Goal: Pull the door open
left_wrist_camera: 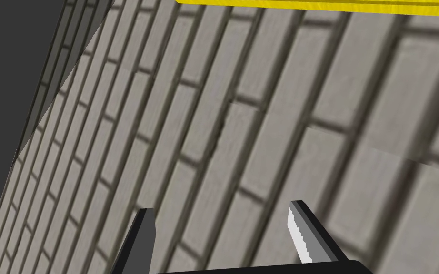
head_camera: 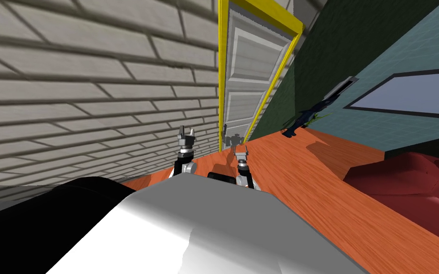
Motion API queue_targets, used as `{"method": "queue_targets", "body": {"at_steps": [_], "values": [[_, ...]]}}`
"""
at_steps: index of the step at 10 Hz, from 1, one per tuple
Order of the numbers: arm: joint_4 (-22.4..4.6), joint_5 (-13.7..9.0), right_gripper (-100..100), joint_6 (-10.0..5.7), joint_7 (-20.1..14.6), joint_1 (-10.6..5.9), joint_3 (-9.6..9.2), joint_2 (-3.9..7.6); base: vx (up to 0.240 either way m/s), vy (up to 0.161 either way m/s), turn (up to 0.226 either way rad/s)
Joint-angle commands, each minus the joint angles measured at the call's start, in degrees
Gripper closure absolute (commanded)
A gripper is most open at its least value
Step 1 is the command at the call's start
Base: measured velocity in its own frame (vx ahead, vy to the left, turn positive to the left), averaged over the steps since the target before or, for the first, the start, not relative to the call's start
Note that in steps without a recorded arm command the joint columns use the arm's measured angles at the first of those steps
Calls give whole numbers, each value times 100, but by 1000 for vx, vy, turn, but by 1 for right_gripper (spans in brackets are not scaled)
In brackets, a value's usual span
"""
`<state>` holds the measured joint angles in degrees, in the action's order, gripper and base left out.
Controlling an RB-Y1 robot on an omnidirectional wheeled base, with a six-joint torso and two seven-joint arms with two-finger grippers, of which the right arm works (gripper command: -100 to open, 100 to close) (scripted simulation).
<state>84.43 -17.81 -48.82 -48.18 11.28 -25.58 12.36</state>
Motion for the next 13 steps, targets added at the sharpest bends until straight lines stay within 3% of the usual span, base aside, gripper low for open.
{"method": "queue_targets", "body": {"at_steps": [1, 13], "values": [[-286, -115, -100, -105, -271, -139, -182, 49, 108, 59, 22], [-2409, -973, -100, -859, -2212, -1063, -1532, 517, 104, 51, 23]]}}
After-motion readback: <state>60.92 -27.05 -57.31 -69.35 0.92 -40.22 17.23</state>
